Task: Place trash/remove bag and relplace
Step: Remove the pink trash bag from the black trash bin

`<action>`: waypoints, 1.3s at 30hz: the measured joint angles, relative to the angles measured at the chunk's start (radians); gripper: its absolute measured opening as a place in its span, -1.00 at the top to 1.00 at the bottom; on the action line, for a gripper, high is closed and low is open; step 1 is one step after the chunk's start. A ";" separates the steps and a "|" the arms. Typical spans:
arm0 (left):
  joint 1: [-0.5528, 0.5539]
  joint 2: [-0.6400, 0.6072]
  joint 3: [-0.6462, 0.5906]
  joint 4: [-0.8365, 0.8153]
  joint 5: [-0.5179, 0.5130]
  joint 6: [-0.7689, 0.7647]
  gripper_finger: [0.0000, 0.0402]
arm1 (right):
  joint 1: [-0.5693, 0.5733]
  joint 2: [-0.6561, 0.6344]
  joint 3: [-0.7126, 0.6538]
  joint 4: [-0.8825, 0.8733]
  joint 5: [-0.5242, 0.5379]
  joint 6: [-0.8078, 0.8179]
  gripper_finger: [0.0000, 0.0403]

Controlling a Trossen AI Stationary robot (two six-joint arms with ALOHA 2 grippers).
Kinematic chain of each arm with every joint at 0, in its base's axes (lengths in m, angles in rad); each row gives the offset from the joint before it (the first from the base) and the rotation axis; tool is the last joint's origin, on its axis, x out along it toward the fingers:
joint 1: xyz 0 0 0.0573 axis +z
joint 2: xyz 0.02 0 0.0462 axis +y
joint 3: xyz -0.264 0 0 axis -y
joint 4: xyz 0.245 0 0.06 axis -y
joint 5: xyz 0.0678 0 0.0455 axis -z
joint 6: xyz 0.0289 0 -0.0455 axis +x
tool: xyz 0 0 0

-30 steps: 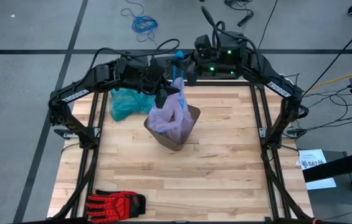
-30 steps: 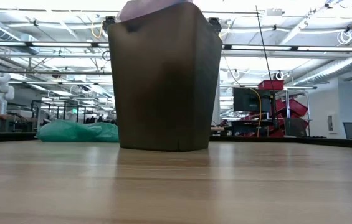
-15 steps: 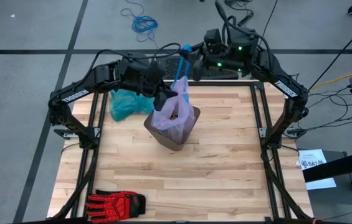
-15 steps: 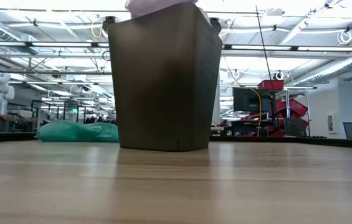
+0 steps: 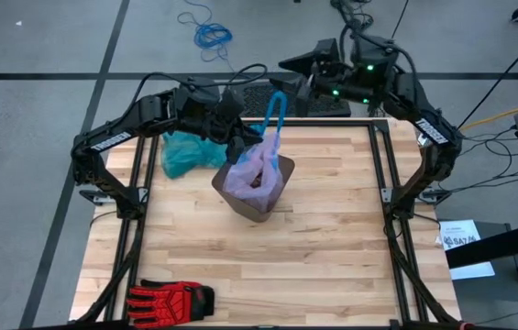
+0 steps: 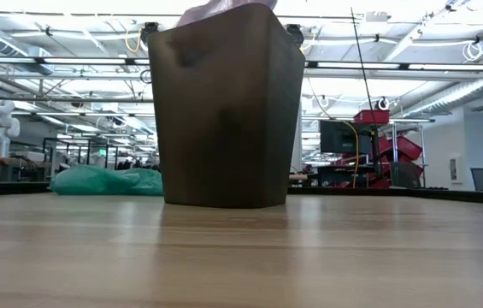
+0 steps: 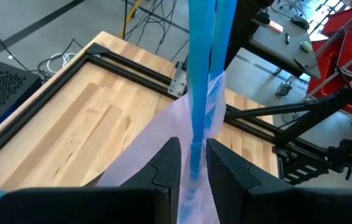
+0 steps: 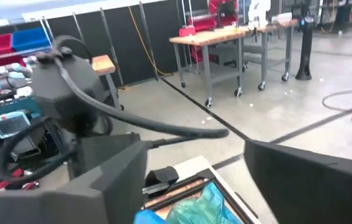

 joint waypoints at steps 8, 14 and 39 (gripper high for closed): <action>0.010 -0.066 -0.001 -0.004 -0.001 0.007 0.64 | 0.000 -0.080 0.000 -0.068 -0.047 -0.018 -0.47; 0.013 -0.165 -0.001 -0.005 -0.001 0.007 0.64 | -0.009 -0.112 0.000 -0.449 -0.292 0.056 -0.40; -0.008 -0.341 0.000 -0.071 -0.006 0.007 0.64 | 0.021 0.164 -0.001 -0.631 -0.315 -0.589 -0.37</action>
